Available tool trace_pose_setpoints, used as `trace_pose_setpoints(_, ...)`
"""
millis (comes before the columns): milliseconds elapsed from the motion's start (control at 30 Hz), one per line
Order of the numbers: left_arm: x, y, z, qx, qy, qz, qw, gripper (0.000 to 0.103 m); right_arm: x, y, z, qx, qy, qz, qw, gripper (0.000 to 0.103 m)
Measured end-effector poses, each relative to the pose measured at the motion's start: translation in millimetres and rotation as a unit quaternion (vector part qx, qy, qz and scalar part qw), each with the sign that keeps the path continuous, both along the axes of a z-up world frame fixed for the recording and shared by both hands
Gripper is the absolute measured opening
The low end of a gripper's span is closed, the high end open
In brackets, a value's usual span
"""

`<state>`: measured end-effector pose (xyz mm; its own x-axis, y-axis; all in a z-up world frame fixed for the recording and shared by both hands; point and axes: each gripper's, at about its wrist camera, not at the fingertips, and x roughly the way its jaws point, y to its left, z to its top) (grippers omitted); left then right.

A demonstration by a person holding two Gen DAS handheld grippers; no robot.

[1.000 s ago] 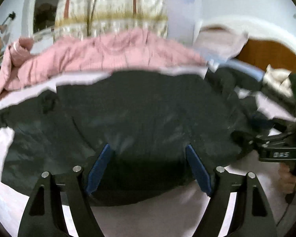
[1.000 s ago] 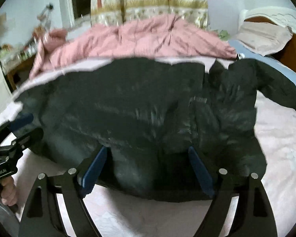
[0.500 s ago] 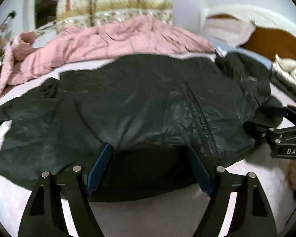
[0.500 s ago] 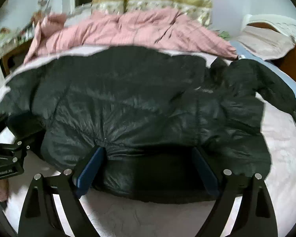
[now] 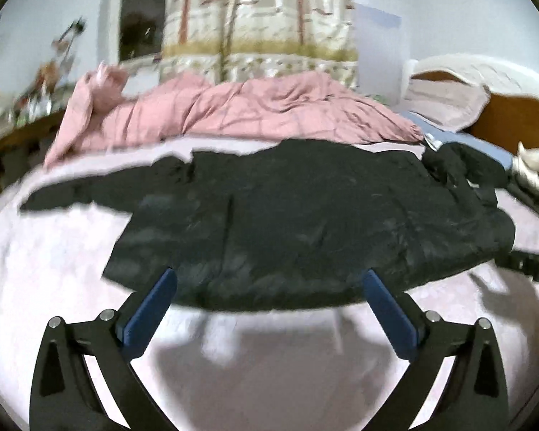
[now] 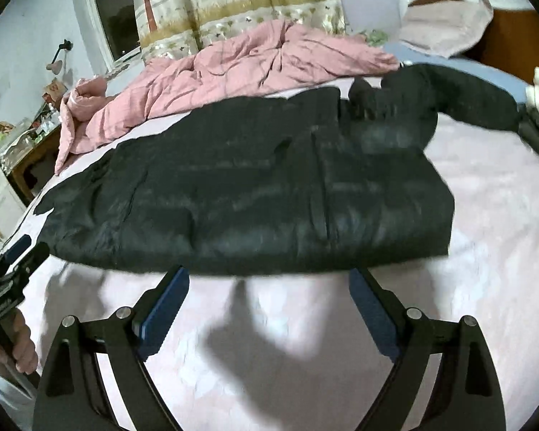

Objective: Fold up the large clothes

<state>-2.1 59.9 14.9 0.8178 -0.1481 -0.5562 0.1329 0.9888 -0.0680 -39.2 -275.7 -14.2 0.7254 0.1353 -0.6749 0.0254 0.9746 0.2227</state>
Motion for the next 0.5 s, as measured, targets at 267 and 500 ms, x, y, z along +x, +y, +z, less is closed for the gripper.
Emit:
trace_pose_setpoints(267, 22, 44, -23, -0.125, 0.102, 0.041, 0.9860, 0.103, 7, -9, -13, 0.013, 0.025, -0.016, 0.999, 0.092)
trace_pose_setpoints(500, 40, 68, -41, -0.144, 0.125, 0.081, 0.9783, 0.102, 15, -32, -22, 0.053, 0.047, -0.053, 0.996, 0.092)
